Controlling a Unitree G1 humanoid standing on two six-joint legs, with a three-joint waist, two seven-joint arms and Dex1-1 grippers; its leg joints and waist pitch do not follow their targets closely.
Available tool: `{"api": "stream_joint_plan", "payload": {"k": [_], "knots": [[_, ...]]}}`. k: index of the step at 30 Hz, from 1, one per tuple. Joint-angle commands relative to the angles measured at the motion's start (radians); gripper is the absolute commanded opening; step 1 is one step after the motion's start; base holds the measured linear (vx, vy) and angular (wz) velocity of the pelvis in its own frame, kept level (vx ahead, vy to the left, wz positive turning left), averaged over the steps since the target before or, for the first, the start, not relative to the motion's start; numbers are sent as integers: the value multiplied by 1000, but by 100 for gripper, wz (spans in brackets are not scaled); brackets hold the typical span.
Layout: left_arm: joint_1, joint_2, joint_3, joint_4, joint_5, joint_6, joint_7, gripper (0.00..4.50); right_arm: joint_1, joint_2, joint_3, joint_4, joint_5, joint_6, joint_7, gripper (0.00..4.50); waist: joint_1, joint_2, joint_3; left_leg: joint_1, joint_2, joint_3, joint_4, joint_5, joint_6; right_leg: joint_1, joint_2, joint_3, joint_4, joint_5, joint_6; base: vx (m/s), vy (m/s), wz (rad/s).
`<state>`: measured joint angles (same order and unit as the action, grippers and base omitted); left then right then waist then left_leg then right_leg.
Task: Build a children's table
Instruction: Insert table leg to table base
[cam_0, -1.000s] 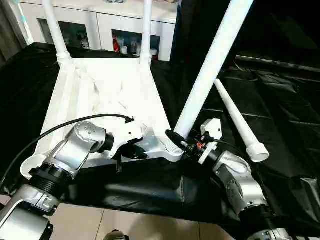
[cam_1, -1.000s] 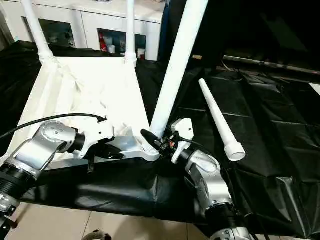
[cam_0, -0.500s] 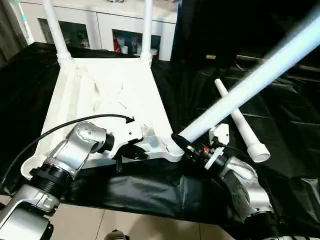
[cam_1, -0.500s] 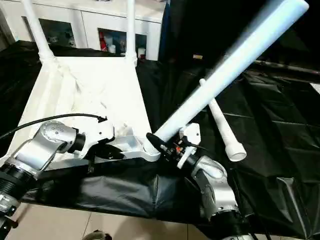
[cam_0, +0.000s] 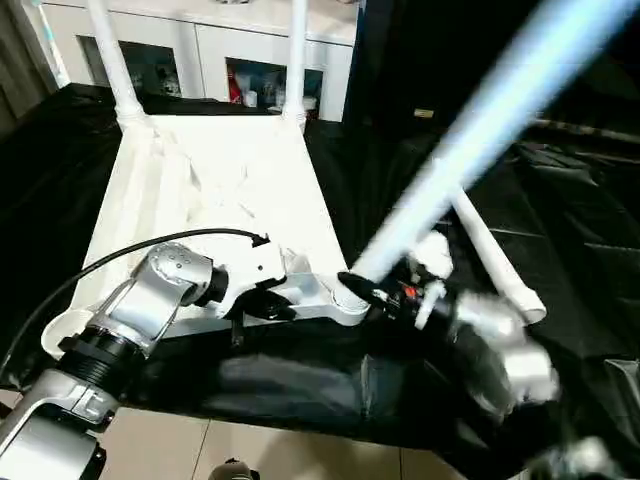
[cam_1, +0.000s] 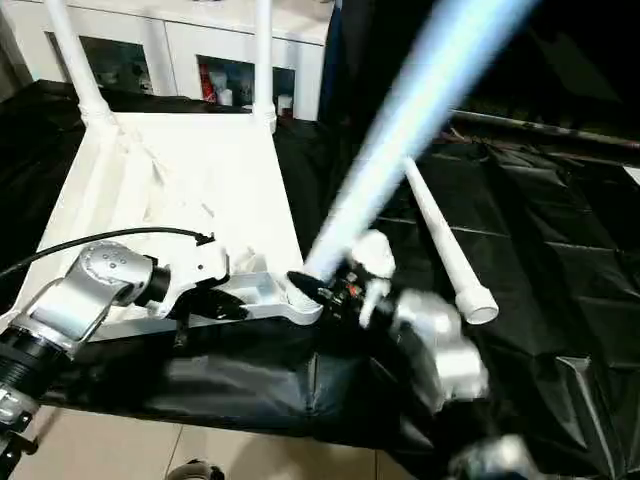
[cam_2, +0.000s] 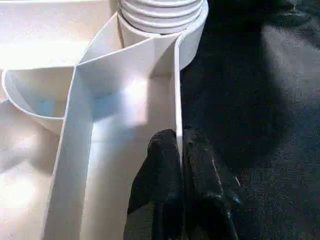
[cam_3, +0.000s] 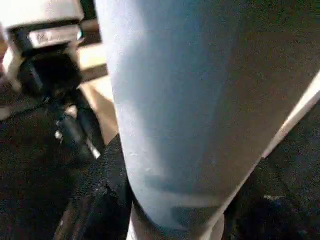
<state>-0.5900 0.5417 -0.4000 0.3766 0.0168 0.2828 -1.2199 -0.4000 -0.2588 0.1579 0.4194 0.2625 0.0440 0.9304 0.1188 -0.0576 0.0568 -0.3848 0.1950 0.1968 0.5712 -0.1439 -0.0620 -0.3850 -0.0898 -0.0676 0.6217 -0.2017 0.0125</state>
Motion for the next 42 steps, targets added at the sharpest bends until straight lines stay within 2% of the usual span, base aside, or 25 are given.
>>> {"api": "stream_joint_plan", "payload": {"k": [1, 4, 6, 7, 9, 15, 18, 21, 28, 33, 36, 42], "knots": [[-26, 16, -1, -25, 3, -18, -28, 0, 0, -49, 48, 98, -75, 74, 48, 191, -4, 15, -55, 33, 47, -29, -81, -413, -48, 13, -67, 51, -92, -329, -187, 0, 0, 0], [-26, 17, -3, -24, 0, -24, -42, 0, -56, -75, 85, 136, -83, 97, 120, 191, -8, 14, -54, 33, 46, -28, -79, -404, -45, 15, -66, 49, -90, -326, -196, 0, 0, 0], [-26, 17, -3, -24, -2, -27, -46, 0, -67, -80, 95, 145, -85, 101, 141, 191, -5, 16, -55, 34, 47, -27, -78, -397, -43, 14, -67, 50, -90, -319, -198, 0, 0, 0], [-26, 19, -5, -28, -6, -35, -61, 0, -82, -89, 110, 160, -87, 104, 186, 191, -2, 11, -55, 34, 47, -25, -78, -383, -37, 15, -67, 51, -89, -299, -200, 0, 0, 0], [-25, 20, -7, -31, -9, -38, -69, 0, -88, -93, 116, 167, -87, 106, 208, 191, 0, 12, -56, 32, 47, -24, -77, -362, -32, 17, -66, 50, -85, -272, -203, 0, 0, 0], [-16, 32, -26, -54, -15, -63, -127, 0, -125, -114, 153, 256, -109, 28, 334, 191, 5, 11, -56, 34, 48, -22, -76, -348, -24, 19, -65, 49, -81, -237, -221, 0, 0, 0], [-13, 34, -25, -61, -17, -63, -135, 0, -123, -116, 155, 256, -109, 19, 349, 191, 8, 10, -57, 35, 49, -21, -77, -340, -25, 20, -64, 48, -79, -226, -223, 0, 0, 0], [-9, 41, -31, -59, -14, -82, -154, 0, -105, -127, 181, 248, -129, -21, 383, 191, 11, 12, -58, 36, 49, -21, -76, -339, -24, 21, -63, 48, -78, -210, -225, 0, 0, 0], [-17, 30, -31, -46, -6, -83, -138, 0, -94, -114, 175, 265, -133, -61, 390, 190, 14, 14, -58, 37, 49, -22, -78, -360, -30, 21, -66, 48, -81, -237, -223, 0, 0, 0], [-16, 29, -30, -42, -1, -86, -132, 0, -87, -107, 173, 274, -133, -81, 378, 190, 14, 11, -60, 37, 49, -21, -77, -354, -28, 21, -64, 48, -80, -224, -226, 0, 0, 0], [-13, 29, -24, -46, -5, -80, -127, 0, -87, -91, 152, 288, -121, -73, 346, 190, 13, 9, -59, 36, 49, -22, -78, -356, -28, 21, -65, 48, -81, -235, -224, 0, 0, 0], [-9, 31, -15, -54, -13, -66, -125, 0, -96, -67, 125, 320, -101, -70, 311, 190, 10, 8, -58, 40, 50, -26, -82, -418, -48, 16, -67, 48, -88, -306, -206, 0, 0, 0]]}}
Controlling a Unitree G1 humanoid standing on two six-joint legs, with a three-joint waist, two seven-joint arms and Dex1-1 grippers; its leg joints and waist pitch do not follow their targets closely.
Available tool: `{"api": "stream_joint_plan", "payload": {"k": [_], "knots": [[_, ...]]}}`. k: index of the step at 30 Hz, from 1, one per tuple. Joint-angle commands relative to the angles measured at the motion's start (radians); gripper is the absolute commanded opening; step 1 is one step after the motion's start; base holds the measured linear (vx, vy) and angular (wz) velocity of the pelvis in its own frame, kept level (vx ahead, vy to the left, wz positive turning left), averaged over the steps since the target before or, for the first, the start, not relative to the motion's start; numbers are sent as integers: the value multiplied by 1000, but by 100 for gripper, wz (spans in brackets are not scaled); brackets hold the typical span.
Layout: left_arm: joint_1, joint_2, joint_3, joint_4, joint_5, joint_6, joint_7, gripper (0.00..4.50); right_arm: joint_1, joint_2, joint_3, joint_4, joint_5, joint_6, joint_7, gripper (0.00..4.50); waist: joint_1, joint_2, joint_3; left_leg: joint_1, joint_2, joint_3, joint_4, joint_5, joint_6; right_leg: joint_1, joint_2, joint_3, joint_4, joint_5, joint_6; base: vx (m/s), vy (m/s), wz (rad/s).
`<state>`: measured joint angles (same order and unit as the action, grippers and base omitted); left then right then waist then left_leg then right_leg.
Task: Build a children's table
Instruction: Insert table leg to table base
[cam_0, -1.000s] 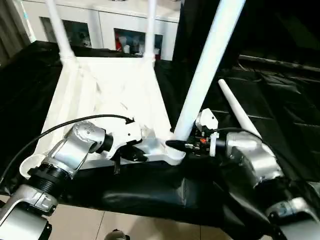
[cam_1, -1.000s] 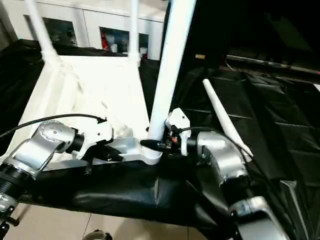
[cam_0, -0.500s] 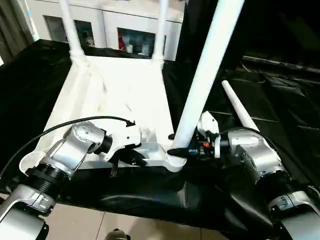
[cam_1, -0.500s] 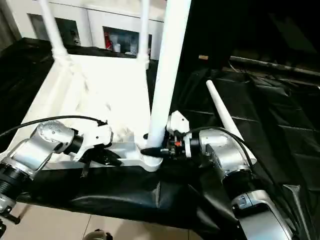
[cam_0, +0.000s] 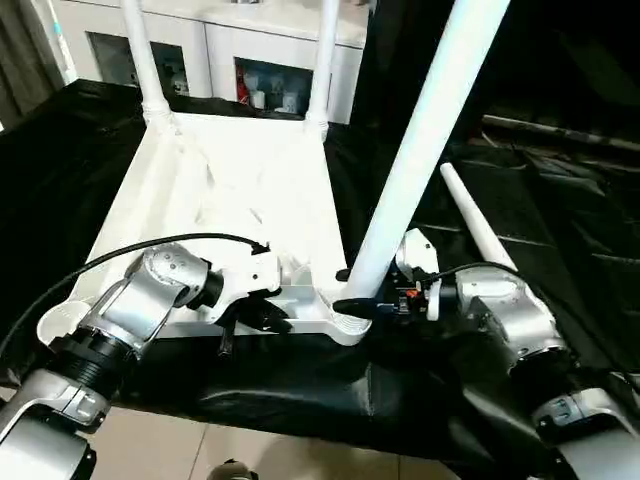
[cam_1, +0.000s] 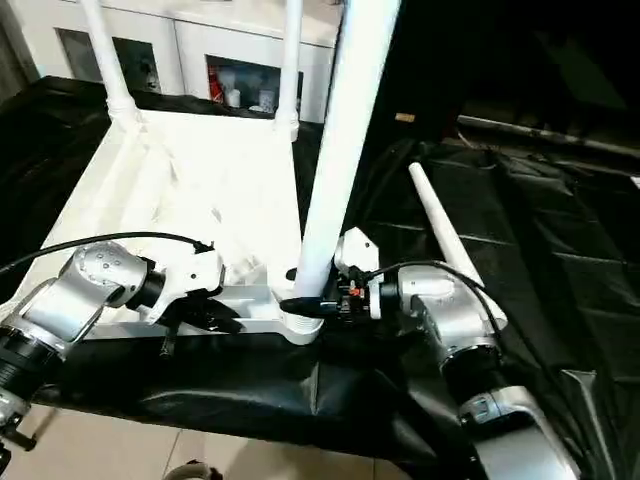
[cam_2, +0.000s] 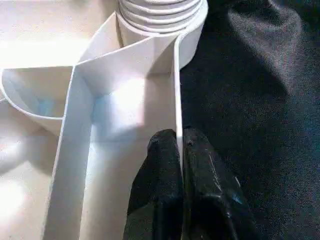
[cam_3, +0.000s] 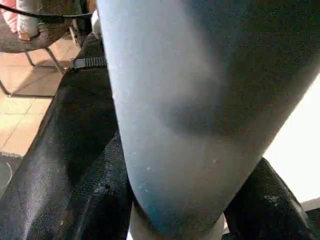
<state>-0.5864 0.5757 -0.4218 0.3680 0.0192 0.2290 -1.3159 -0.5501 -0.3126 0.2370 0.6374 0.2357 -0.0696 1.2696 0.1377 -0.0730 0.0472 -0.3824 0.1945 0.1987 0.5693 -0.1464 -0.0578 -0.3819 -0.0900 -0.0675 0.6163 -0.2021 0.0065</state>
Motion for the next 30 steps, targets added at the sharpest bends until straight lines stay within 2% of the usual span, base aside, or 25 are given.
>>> {"api": "stream_joint_plan", "payload": {"k": [1, 13, 15, 18, 19, 20, 22, 23, 24, 25, 27, 28, 30], "knots": [[-13, -3, 9, -44, -16, -13, -29, 0, 55, -11, 44, 103, -71, 43, -28, 190, -9, 23, -48, 38, 50, -29, -80, -425, -54, 12, -68, 49, -85, -320, -196, 0, 0, 0], [-16, -2, 14, -34, -16, -13, -20, 0, 65, -1, 25, 114, -79, 32, -50, 190, -11, 23, -52, 39, 51, -29, -80, -422, -57, 11, -66, 48, -82, -289, -201, 0, 0, 0], [-17, -5, 17, -33, -16, -8, -13, 0, 54, 8, 15, 133, -89, 34, -96, 190, -12, 23, -51, 39, 51, -29, -81, -427, -59, 10, -65, 48, -83, -292, -201, 0, 0, 0], [-28, -27, 39, -24, -18, 24, 37, 0, 22, 43, -24, 201, -119, 13, -276, 190, -19, 23, -47, 39, 49, -31, -83, -458, -71, 6, -69, 49, -87, -347, -196, 0, 0, 0], [-29, -30, 42, -22, -17, 29, 45, 0, 18, 47, -27, 209, -124, 10, -300, 190, -32, 22, -44, 38, 47, -39, -85, -506, -89, 5, -72, 45, -94, -443, -172, 0, 0, 0], [-36, -39, 49, -14, -15, 36, 66, 0, 8, 59, -38, 227, -127, 15, -351, 190, -38, 15, -43, 35, 47, -44, -86, -525, -90, 8, -73, 42, -100, -493, -151, 0, 0, 0], [-40, -44, 53, -8, -13, 39, 79, 0, 2, 67, -45, 238, -128, 19, -382, 190, -43, 19, -42, 34, 47, -48, -88, -541, -95, 7, -75, 41, -102, -527, -137, 0, 0, 0], [-58, -80, 70, 4, -4, 81, 151, 0, -35, 117, -85, 298, -124, 45, -568, 190, -49, 19, -41, 35, 47, -52, -88, -563, -97, 6, -76, 39, -107, -550, -128, 0, 0, 0], [-64, -92, 74, 8, -1, 96, 174, 0, -49, 134, -98, 318, -122, 56, -627, 190, -59, 25, -39, 37, 46, -55, -90, -587, -111, -2, -74, 39, -105, -558, -133, 0, 0, 0], [-70, -105, 73, 13, 10, 108, 201, 0, -69, 156, -109, 346, -124, 67, -712, 190, -68, 24, -38, 37, 43, -61, -90, -614, -119, 0, -74, 30, -110, -598, -120, -54, 21, -20], [-84, -138, 74, 33, 31, 141, 263, 0, -107, 197, -127, 393, -122, 81, -835, 190, -78, 27, -38, 35, 41, -70, -92, -644, -120, 4, -75, 24, -117, -623, -102, -52, 23, -21], [-95, -169, 78, 46, 43, 176, 312, 0, -132, 223, -139, 424, -119, 88, -911, 190, -84, 35, -35, 36, 40, -74, -93, -672, -120, 2, -74, 19, -123, -611, -105, -40, 23, -18], [-107, -202, 84, 61, 55, 216, 368, 0, -155, 250, -153, 452, -106, 96, -966, 190, -93, 38, -35, 39, 41, -78, -95, -703, -121, 8, -71, 7, -125, -578, -112, -38, 22, -18]]}}
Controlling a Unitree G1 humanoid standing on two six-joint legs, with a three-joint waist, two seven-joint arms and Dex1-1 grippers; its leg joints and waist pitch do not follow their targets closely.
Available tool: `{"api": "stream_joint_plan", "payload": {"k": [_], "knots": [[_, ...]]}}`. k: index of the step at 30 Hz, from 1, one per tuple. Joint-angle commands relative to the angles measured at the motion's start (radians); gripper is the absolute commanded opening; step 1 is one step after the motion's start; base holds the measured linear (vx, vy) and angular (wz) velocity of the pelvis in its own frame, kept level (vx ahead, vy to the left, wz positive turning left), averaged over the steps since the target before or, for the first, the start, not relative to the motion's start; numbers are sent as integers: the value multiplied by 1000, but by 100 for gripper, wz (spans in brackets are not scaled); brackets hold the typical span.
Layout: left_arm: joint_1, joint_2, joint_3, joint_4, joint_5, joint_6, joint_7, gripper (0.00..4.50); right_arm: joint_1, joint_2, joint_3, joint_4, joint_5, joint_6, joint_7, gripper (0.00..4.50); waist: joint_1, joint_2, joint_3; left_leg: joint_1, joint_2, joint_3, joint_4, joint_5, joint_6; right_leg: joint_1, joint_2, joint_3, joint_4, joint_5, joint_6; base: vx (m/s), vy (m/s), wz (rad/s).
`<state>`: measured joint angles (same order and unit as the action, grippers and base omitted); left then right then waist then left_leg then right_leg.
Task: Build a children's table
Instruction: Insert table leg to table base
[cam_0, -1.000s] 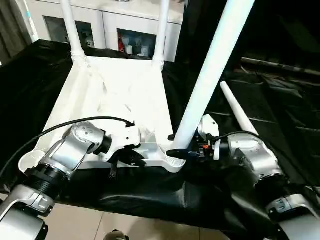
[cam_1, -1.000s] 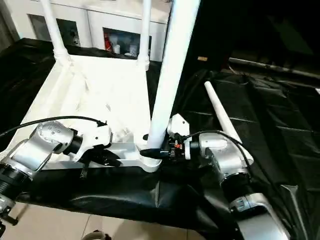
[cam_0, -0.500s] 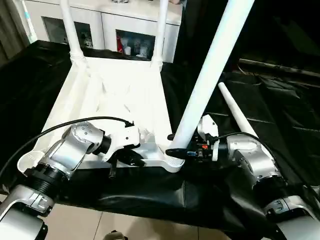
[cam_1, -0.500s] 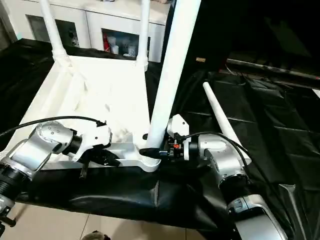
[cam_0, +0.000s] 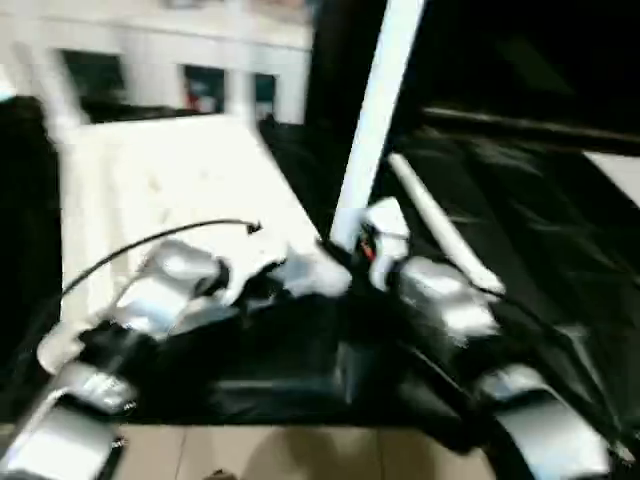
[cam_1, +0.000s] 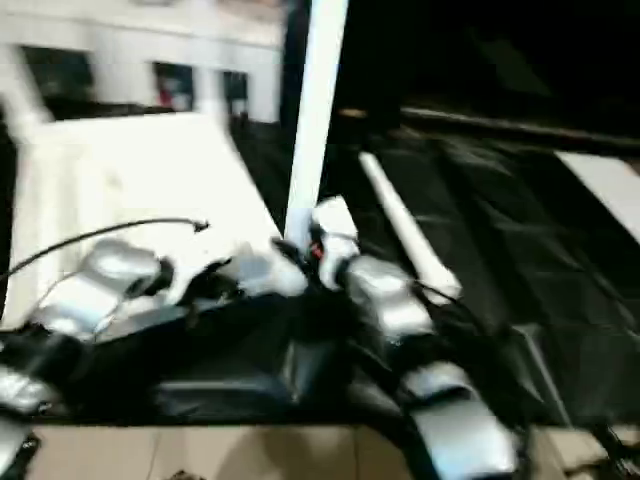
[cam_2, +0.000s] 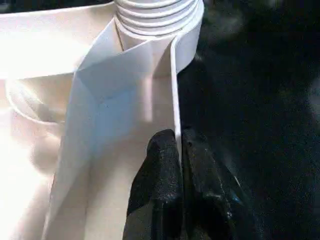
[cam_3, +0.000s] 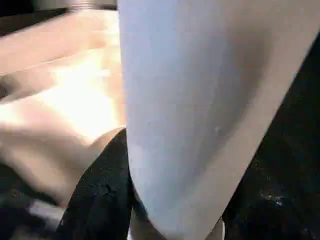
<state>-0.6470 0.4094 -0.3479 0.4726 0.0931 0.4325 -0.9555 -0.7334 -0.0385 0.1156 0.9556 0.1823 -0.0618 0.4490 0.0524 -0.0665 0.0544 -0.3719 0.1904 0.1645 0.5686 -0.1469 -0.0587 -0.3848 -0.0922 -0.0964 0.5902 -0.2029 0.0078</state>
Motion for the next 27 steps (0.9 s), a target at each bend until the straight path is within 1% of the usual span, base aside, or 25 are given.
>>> {"api": "stream_joint_plan", "payload": {"k": [1, 2, 3, 4, 5, 6, 7, 8, 9, 10, 11, 12, 13, 14, 15, 16, 17, 18, 19, 20, 21, 22, 23, 24, 27], "knots": [[-61, -77, 11, -22, 0, 46, 73, 0, 3, 7, -43, 162, -44, 100, -223, 190, -10, 34, -39, 30, 46, -46, -96, -720, -123, 9, -69, 31, -98, -569, -115, 0, 0, 0], [-73, -106, 6, -3, 17, 66, 120, 0, -16, 32, -50, 182, -35, 106, -262, 190, -11, 28, -36, 37, 45, -45, -95, -735, -121, 4, -67, 26, -105, -579, -110, 0, 0, 0], [-81, -124, 3, 10, 28, 75, 147, 0, -27, 47, -55, 194, -29, 109, -284, 190, -12, 33, -34, 52, 44, -44, -90, -777, -119, -3, -64, 17, -114, -587, -103, 0, 0, 0], [-95, -159, 1, 34, 39, 90, 191, 0, -50, 75, -60, 219, -41, 107, -350, 190, -18, 38, -23, 56, 45, -45, -98, -821, -117, -4, -55, -1, -122, -588, -91, 0, 0, 0], [-100, -171, 0, 43, 43, 94, 208, 0, -58, 86, -61, 225, -43, 108, -363, 190, -19, 38, -23, 53, 48, -45, -107, -846, -116, 5, -47, -10, -116, -572, -85, 0, 0, 0], [-103, -177, 0, 48, 46, 97, 217, 0, -62, 93, -62, 228, -43, 108, -368, 190, -16, 45, -23, 41, 54, -42, -122, -873, -117, 18, -39, -11, -95, -536, -90, 0, 0, 0], [-104, -181, -3, 50, 51, 99, 223, 0, -65, 99, -64, 229, -42, 111, -374, 190, 3, 43, -27, 1, 69, -10, -184, -891, -105, 57, -21, 15, 16, -351, -121, 0, 0, 0], [-106, -184, -5, 51, 55, 103, 229, 0, -69, 103, -65, 234, -42, 112, -384, 190, 11, 36, -24, 5, 63, 2, -192, -875, -109, 44, -18, 24, 13, -386, -119, 0, 0, 0], [-106, -189, -8, 49, 57, 110, 233, 0, -76, 112, -68, 241, -40, 111, -390, 190, 13, 0, -29, 95, 17, 13, -77, -738, -93, -57, -69, 48, -119, -672, -85, 12, -79, 15], [-105, -191, -8, 48, 58, 113, 234, 0, -79, 116, -70, 245, -39, 110, -393, 190, 10, -23, -8, 136, -17, -1, 73, -458, -32, -92, -144, 33, -232, -1013, -19, 54, -47, -13], [-103, -194, -8, 48, 58, 118, 237, 0, -85, 123, -75, 252, -35, 107, -390, 190, 10, -16, -7, 82, -7, -12, 59, -340, -14, -25, -171, 32, -220, -1035, -2, 54, -47, -13], [-104, -196, -7, 50, 61, 121, 239, 0, -90, 126, -80, 259, -36, 106, -396, 190, 21, 16, -13, 27, 25, -28, -20, -334, -29, 52, -136, -24, -176, -914, 18, 61, 53, -48], [-103, -195, -5, 51, 62, 123, 240, 0, -94, 127, -83, 264, -37, 105, -398, 190, 1, 60, -14, -5, 75, -59, -104, -625, -80, 83, -64, -57, -78, -606, 1, 66, 92, -40], [-105, -197, -4, 54, 63, 126, 244, 0, -98, 129, -89, 271, -42, 103, -404, 190, 12, 74, -13, -55, 94, -63, -174, -808, -86, 126, -31, -49, 67, -389, -41, 66, 92, -40], [-107, -199, -4, 58, 64, 129, 248, 0, -104, 131, -98, 279, -47, 101, -411, 190, 66, 73, -9, -48, 69, 13, -205, -950, -105, 83, 25, -55, 115, -151, -87, 0, 0, 0], [-107, -198, -5, 59, 64, 131, 249, 0, -106, 132, -102, 283, -50, 100, -415, 190, 64, 28, -29, 27, 58, 15, -173, -829, -102, 43, -18, 29, 82, -322, -97, 87, -87, 30], [-107, -197, -5, 59, 63, 131, 248, 0, -107, 132, -104, 285, -51, 101, -416, 190, 62, -17, -26, 92, 40, 9, -93, -711, -119, -32, -72, 60, -29, -597, -78, 87, -87, 30], [-106, -194, -6, 58, 63, 132, 246, 0, -108, 131, -106, 286, -51, 102, -416, 190, 65, -12, -24, 75, 29, -23, 34, -420, -46, -28, -184, 93, -130, -878, -98, 100, -111, -4], [-105, -193, -8, 57, 64, 132, 241, 0, -109, 129, -106, 287, -52, 103, -414, 190, 72, -6, -39, -20, 50, -39, -26, -170, -30, 68, -164, 84, -89, -734, -93, 79, 3, -43], [-105, -193, -8, 57, 64, 132, 240, 0, -110, 129, -107, 288, -52, 103, -413, 190, 69, 7, -30, -31, 50, -37, -63, -151, -55, 63, -118, 49, -74, -644, -96, 79, 3, -43], [-105, -192, -8, 57, 65, 133, 238, 0, -111, 128, -107, 290, -53, 102, -411, 190, 57, 27, -44, -10, 57, -35, -80, -200, -98, 46, -69, 33, -40, -407, -104, 90, 44, -33], [-105, -188, -11, 56, 67, 130, 229, 0, -117, 129, -110, 294, -54, 106, -404, 190, 53, 34, -47, 10, 60, -33, -88, -302, -110, 34, -68, 41, -38, -297, -133, 0, 0, 0], [-105, -184, -14, 55, 68, 127, 222, 0, -120, 129, -110, 295, -56, 109, -399, 190, 51, 41, -41, 19, 62, -31, -92, -376, -122, 22, -69, 48, -42, -295, -148, 0, 0, 0], [-105, -184, -14, 55, 68, 127, 222, 0, -120, 129, -110, 295, -56, 109, -399, 190, 48, 30, -44, 19, 54, -26, -86, -428, -118, 25, -72, 57, -47, -300, -162, 0, 0, 0], [-101, -169, -27, 34, 65, 126, 188, 0, -135, 126, -104, 302, -76, 127, -352, 190, 52, 24, -49, 2, 51, -19, -91, -306, -76, 45, -70, 60, -44, -210, -151, 0, 0, 0]]}}
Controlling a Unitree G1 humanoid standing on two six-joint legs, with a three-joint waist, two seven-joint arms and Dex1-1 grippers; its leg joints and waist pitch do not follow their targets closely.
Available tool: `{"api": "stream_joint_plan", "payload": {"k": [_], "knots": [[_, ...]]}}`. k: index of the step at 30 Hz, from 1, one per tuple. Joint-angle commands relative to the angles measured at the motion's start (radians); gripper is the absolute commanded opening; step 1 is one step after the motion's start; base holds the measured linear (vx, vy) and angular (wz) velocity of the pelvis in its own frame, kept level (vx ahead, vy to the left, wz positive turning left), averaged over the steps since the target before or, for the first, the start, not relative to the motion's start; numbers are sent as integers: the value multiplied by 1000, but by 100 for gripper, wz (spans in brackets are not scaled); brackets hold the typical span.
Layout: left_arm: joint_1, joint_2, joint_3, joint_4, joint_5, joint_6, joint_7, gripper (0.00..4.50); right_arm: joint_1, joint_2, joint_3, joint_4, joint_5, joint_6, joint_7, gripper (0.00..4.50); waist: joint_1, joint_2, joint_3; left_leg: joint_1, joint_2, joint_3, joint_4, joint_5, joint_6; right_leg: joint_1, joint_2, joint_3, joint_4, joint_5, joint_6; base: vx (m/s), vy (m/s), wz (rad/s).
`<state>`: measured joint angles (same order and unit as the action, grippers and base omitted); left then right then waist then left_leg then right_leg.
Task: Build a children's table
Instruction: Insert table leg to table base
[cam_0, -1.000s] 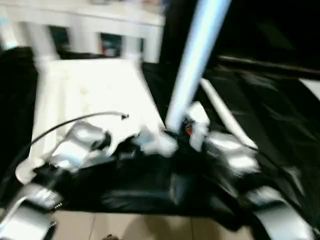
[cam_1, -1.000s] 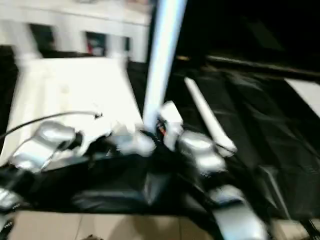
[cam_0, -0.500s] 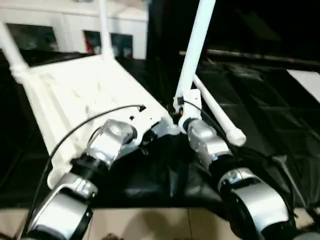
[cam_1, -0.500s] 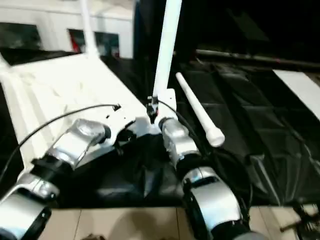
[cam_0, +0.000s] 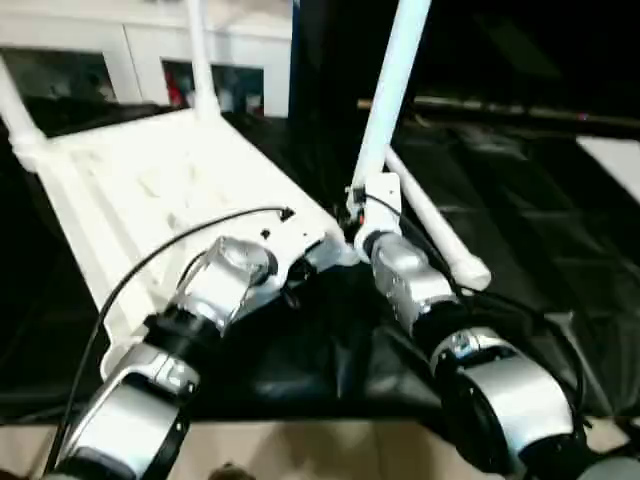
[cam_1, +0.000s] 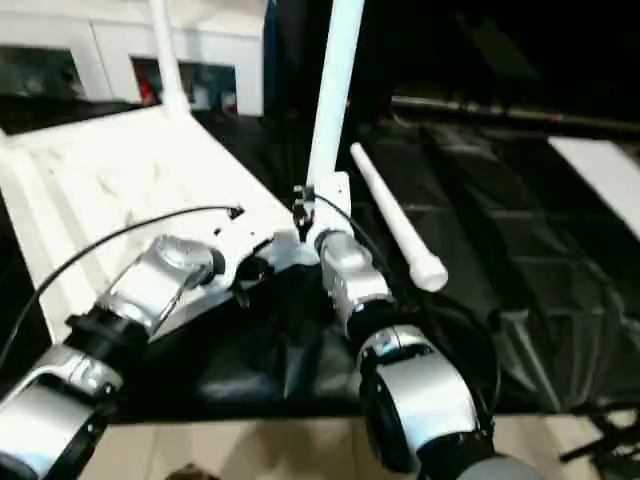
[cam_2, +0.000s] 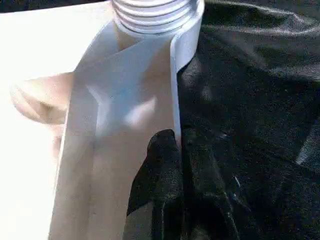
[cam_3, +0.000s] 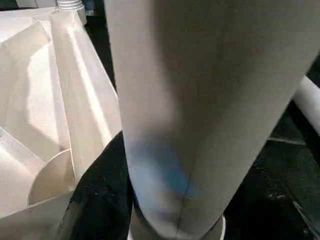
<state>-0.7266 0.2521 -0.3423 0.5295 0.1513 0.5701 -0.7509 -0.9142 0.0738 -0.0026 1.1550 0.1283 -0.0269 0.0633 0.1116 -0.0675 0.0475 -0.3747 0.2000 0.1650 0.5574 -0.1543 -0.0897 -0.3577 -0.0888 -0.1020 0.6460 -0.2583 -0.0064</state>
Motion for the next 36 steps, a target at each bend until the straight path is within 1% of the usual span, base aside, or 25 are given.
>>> {"api": "stream_joint_plan", "payload": {"k": [1, 3, 5, 6, 7, 8, 9, 10, 11, 12, 14, 16, 19, 20, 22, 23, 24, 25, 26, 27, 28, 30, 31, 33, 36], "knots": [[-16, -2, -39, -36, 5, -17, -36, 0, 40, 10, 17, 103, -28, 100, 57, 190, -9, 26, -41, 6, 42, -16, -80, -284, -42, 16, -70, 66, -99, -134, -134, 0, 0, 0], [-10, 8, -43, -49, 0, -19, -56, 0, 36, 4, 24, 103, -33, 109, 90, 190, -9, 22, -45, 9, 41, -11, -76, -271, -36, 17, -70, 69, -97, -112, -138, 0, 0, 0], [-4, 21, -48, -61, -4, -35, -81, 0, 33, -2, 33, 103, -37, 119, 125, 190, -8, 27, -42, 12, 41, -8, -76, -266, -31, 14, -71, 72, -98, -107, -146, 0, 0, 0], [15, 53, -59, -97, -17, -44, -142, 0, 32, -21, 59, 101, -52, 143, 232, 190, -8, 26, -43, 11, 42, -9, -76, -275, -28, 17, -71, 71, -99, -118, -149, 0, 0, 0], [15, 53, -59, -97, -17, -44, -142, 0, 32, -21, 59, 101, -52, 143, 232, 190, -9, 28, -42, 11, 44, -8, -76, -282, -25, 16, -71, 72, -101, -121, -152, 0, 0, 0], [28, 79, -66, -120, -22, -60, -179, 0, 37, -36, 76, 99, -64, 153, 293, 190, -11, 28, -42, 11, 45, -9, -77, -279, -25, 17, -71, 72, -100, -120, -159, 0, 0, 0], [47, 128, -75, -156, -27, -77, -233, 0, 50, -67, 105, 92, -89, 160, 396, 190, -13, 27, -42, 11, 45, -7, -76, -278, -24, 17, -70, 72, -100, -116, -161, 0, 0, 0], [53, 142, -77, -165, -29, -87, -249, 0, 54, -75, 111, 91, -96, 160, 420, 190, -17, 25, -41, 8, 46, -6, -76, -269, -18, 20, -70, 73, -98, -100, -168, 0, 0, 0], [55, 148, -77, -168, -30, -91, -256, 0, 56, -79, 113, 90, -98, 160, 429, 190, -15, 28, -42, 9, 47, -8, -76, -259, -18, 21, -70, 72, -97, -89, -171, 0, 0, 0], [68, 182, -79, -190, -37, -93, -292, 0, 65, -102, 128, 88, -115, 159, 481, 190, -18, 30, -43, 10, 46, -6, -74, -238, -16, 20, -68, 73, -92, -54, -185, 0, 0, 0], [76, 203, -80, -206, -42, -88, -313, 0, 69, -116, 137, 88, -126, 156, 503, 190, -22, 28, -42, 13, 46, -3, -71, -218, -10, 20, -65, 74, -90, -22, -201, 0, 0, 0], [84, 221, -76, -225, -50, -84, -332, 0, 68, -126, 136, 88, -130, 158, 515, 190, -24, 29, -41, 16, 47, -2, -73, -224, -14, 20, -64, 74, -89, -29, -213, 0, 0, 0], [85, 223, -73, -227, -49, -84, -330, 0, 64, -126, 132, 89, -129, 161, 515, 190, -24, 30, -41, 19, 47, -2, -73, -230, -20, 20, -64, 76, -89, -35, -220, 0, 0, 0], [86, 218, -70, -229, -51, -79, -322, 0, 62, -123, 128, 88, -125, 159, 502, 190, -24, 29, -42, 20, 48, -1, -73, -229, -21, 20, -65, 76, -89, -33, -220, 0, 0, 0], [84, 194, -58, -228, -56, -61, -287, 0, 58, -111, 107, 88, -116, 159, 454, 190, -24, 29, -41, 21, 47, -1, -74, -239, -24, 19, -65, 77, -91, -50, -218, 0, 0, 0], [80, 170, -50, -221, -59, -44, -259, 0, 57, -103, 91, 92, -110, 158, 403, 190, -25, 27, -40, 21, 48, 0, -74, -239, -26, 19, -65, 78, -91, -53, -219, 0, 0, 0], [75, 143, -41, -212, -59, -30, -227, 0, 56, -95, 74, 96, -101, 159, 347, 190, -24, 29, -38, 24, 48, 0, -76, -251, -34, 15, -66, 79, -93, -79, -217, 0, 0, 0], [65, 94, -22, -188, -57, -7, -161, 0, 54, -82, 46, 105, -83, 165, 256, 190, -23, 27, -35, 27, 49, 0, -78, -275, -44, 12, -67, 80, -99, -124, -209, 0, 0, 0], [59, 69, -23, -176, -55, -1, -140, 0, 54, -72, 27, 109, -68, 173, 219, 190, -21, 25, -35, 29, 48, -1, -78, -301, -50, 11, -69, 81, -105, -176, -198, 0, 0, 0], [59, 69, -23, -176, -55, -1, -140, 0, 54, -72, 27, 109, -68, 173, 219, 190, -21, 25, -35, 29, 47, -1, -78, -309, -52, 10, -70, 83, -106, -197, -192, 0, 0, 0], [47, 31, -27, -151, -54, 0, -112, 0, 54, -53, 7, 114, -52, 183, 174, 190, -22, 25, -35, 27, 47, -3, -79, -318, -54, 9, -70, 83, -110, -222, -177, 0, 0, 0], [42, 13, -30, -141, -54, 1, -101, 0, 54, -45, 5, 114, -50, 184, 167, 190, -20, 28, -35, 32, 48, -3, -79, -331, -57, 3, -69, 83, -112, -232, -165, 0, 0, 0], [36, -7, -35, -134, -51, 3, -91, 0, 53, -32, 7, 112, -51, 186, 163, 190, -20, 27, -37, 27, 47, -5, -80, -330, -57, 6, -68, 83, -111, -220, -156, 0, 0, 0], [33, -24, -38, -129, -45, 4, -87, 0, 51, -20, 3, 111, -52, 193, 154, 190, -21, 25, -37, 27, 46, -4, -80, -330, -51, 3, -66, 83, -111, -207, -153, 0, 0, 0], [31, -33, -36, -124, -42, 3, -85, 0, 48, -10, -2, 109, -53, 199, 147, 190, -20, 24, -36, 25, 46, -4, -80, -327, -48, 4, -67, 83, -112, -213, -147, 0, 0, 0]]}}
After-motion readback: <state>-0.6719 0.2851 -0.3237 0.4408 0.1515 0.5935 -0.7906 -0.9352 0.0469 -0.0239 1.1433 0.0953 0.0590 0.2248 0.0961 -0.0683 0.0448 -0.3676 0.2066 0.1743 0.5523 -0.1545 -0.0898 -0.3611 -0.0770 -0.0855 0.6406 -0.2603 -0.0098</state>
